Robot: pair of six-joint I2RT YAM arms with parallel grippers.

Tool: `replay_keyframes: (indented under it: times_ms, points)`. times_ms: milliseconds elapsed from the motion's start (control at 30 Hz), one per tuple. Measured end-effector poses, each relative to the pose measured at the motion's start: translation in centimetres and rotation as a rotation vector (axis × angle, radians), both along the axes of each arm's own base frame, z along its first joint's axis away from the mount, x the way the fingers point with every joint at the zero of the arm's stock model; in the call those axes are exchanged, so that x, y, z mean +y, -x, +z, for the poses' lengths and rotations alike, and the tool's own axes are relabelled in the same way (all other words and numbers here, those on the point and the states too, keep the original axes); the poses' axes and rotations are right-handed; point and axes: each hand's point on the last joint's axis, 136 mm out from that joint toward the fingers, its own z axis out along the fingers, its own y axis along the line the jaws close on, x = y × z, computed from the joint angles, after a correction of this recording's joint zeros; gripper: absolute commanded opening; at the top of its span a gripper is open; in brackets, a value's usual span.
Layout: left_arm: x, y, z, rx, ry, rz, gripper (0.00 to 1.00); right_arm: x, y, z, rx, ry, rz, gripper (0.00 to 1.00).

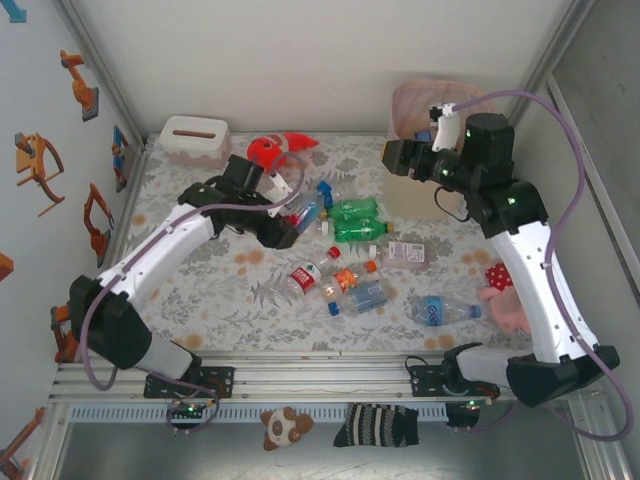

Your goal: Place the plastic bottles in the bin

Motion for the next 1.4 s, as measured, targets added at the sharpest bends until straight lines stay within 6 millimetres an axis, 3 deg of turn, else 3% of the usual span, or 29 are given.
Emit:
replay_keyframes:
  times_ms: [333,633,800,933,1167,1400]
  points:
    - [-3.3,2.5,11.6,-0.162,0.476,-0.097,0.51,2.5,3.6,3.4,-0.234,-0.067,0.247,0.74]
    - [-4.8,5.3,18.5,-0.220,0.775,-0.268,0.51,4.7,8.2,7.8,-0.459,-0.125,0.494,0.80]
    - [-5.1,6.9,20.9,-0.228,0.864,-0.367,0.51,6.8,10.6,8.5,-0.503,-0.151,0.652,0.84]
    - [-5.3,8.1,22.3,-0.220,0.917,-0.441,0.51,8.6,11.2,9.0,-0.508,-0.168,0.743,0.85]
    - [-6.3,8.9,22.2,-0.170,0.940,-0.511,0.50,11.1,11.7,9.6,-0.497,-0.199,0.854,0.85]
    - [-6.5,9.5,22.4,-0.163,0.948,-0.549,0.50,12.3,13.2,10.5,-0.488,-0.233,0.913,0.72]
